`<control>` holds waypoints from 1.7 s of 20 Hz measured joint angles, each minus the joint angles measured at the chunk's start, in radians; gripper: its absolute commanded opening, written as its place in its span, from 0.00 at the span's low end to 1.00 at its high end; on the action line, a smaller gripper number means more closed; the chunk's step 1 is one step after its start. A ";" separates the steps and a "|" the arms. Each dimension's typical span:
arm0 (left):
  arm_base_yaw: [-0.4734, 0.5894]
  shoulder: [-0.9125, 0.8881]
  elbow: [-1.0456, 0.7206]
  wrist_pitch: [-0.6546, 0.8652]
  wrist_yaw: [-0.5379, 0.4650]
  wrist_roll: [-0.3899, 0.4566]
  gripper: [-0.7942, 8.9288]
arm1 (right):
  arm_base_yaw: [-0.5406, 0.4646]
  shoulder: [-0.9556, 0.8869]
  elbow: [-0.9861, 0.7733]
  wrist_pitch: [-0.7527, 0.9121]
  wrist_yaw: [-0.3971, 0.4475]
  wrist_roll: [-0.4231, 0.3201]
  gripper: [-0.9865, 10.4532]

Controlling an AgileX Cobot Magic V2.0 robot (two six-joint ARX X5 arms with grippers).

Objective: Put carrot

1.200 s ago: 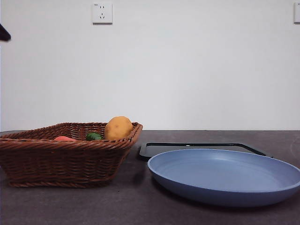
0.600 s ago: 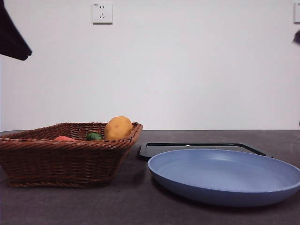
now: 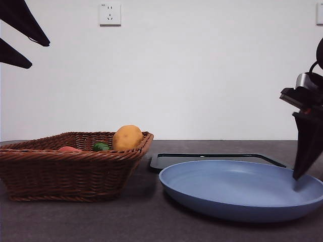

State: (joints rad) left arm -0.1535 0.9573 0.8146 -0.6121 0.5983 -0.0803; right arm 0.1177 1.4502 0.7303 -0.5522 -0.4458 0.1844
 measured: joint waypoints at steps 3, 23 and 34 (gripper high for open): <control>0.000 0.000 0.000 0.005 0.000 -0.023 0.37 | 0.000 0.002 0.000 0.000 0.000 0.003 0.09; -0.367 0.448 0.351 -0.303 -0.486 0.230 0.45 | 0.000 -0.367 0.000 -0.121 0.003 0.003 0.09; -0.265 0.753 0.382 -0.240 -0.275 -0.332 0.45 | 0.000 -0.369 0.000 -0.133 0.004 -0.009 0.09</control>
State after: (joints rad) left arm -0.4187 1.7107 1.1969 -0.8520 0.3233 -0.4126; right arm 0.1177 1.0809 0.7303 -0.6849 -0.4419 0.1753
